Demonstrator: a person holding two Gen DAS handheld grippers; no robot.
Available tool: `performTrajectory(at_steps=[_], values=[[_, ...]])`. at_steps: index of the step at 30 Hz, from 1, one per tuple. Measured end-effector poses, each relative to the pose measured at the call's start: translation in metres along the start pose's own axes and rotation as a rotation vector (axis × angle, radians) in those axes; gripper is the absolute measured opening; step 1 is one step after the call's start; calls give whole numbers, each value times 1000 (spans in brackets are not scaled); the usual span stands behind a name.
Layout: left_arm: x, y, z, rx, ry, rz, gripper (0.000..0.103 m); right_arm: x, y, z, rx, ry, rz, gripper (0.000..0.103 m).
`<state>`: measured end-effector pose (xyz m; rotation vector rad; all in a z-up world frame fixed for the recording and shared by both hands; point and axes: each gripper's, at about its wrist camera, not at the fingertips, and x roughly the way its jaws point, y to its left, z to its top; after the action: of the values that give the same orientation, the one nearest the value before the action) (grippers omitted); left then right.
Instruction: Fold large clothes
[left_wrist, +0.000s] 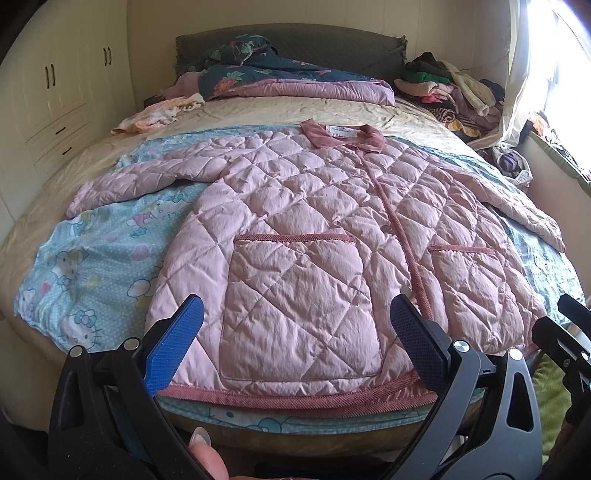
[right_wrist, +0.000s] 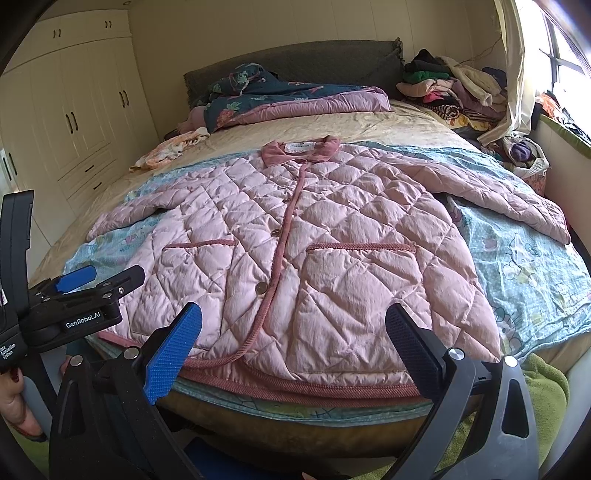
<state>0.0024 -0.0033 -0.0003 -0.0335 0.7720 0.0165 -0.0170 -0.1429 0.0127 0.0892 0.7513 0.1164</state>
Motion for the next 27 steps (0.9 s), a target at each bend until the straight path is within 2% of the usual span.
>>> performTrajectory(at_steps=[4,8,13,21,27], values=[[10,4,-2,1,20,0,95,16,-5,0,7,10,-3,99],[19,5,14,-10,29,6,95,21,-8,14,14,27,6,99],[22,8,37,-17,12,0,95,33,-14,46,45,54,37,99],[33,9,78,-34,-2,20,95,46,-17,94,56,20,53,99],[44,8,108,-60,-1,17,95,56,-16,118,51,8,63,99]])
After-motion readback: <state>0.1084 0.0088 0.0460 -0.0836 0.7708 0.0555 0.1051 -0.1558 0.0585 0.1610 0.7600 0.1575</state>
